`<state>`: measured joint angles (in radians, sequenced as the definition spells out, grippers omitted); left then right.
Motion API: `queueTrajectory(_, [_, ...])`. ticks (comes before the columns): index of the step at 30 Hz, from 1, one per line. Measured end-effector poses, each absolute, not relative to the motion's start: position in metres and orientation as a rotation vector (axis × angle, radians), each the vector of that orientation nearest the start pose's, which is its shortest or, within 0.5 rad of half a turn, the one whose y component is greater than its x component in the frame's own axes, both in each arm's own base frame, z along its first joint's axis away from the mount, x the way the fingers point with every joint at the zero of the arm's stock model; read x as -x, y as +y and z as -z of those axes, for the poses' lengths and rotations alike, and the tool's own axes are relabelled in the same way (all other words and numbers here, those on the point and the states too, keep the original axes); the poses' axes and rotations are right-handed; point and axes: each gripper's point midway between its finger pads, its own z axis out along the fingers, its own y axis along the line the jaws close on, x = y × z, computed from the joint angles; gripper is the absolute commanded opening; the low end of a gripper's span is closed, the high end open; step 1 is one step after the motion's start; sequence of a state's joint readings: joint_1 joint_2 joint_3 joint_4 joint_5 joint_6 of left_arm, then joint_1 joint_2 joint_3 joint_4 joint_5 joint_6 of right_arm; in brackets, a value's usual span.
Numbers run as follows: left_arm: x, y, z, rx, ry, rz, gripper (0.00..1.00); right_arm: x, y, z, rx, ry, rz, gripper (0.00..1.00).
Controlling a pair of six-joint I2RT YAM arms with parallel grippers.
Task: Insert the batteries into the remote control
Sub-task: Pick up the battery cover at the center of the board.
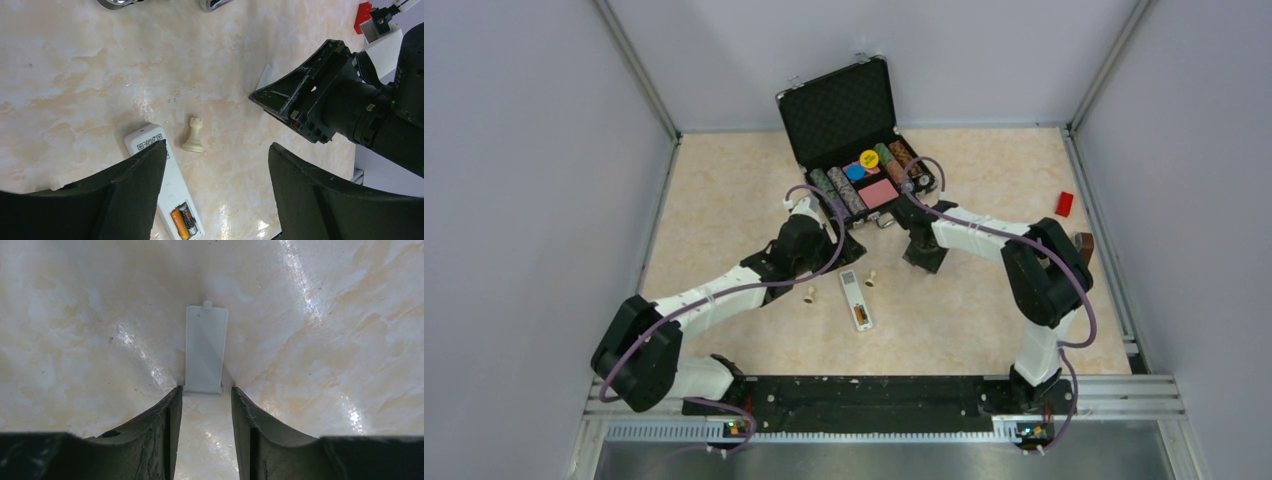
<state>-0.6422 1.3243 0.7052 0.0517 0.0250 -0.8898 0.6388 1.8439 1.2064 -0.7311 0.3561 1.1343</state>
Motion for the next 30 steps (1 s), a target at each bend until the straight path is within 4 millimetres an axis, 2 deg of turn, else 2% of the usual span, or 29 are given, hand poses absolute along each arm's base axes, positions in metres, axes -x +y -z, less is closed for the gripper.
queueTrajectory(9, [-0.291,-0.257,-0.121,0.282,2.254,0.866,0.79,-0.301,0.191,-0.02,-0.726,2.641,0.105,0.23])
queueTrajectory(16, [-0.289,-0.258,-0.121,0.272,2.26,0.879,0.79,-0.302,0.192,-0.02,-0.686,2.65,0.095,0.22])
queueTrajectory(21, [-0.284,-0.267,-0.114,0.237,2.301,0.923,0.79,-0.301,0.197,-0.023,-0.604,2.668,0.042,0.24])
queueTrajectory(25, [-0.285,-0.277,-0.107,0.213,2.343,0.954,0.79,-0.293,0.201,-0.037,-0.501,2.688,-0.051,0.24])
queueTrajectory(30, [-0.287,-0.29,-0.107,0.196,2.369,1.003,0.79,-0.282,0.213,-0.064,-0.329,2.672,-0.257,0.24])
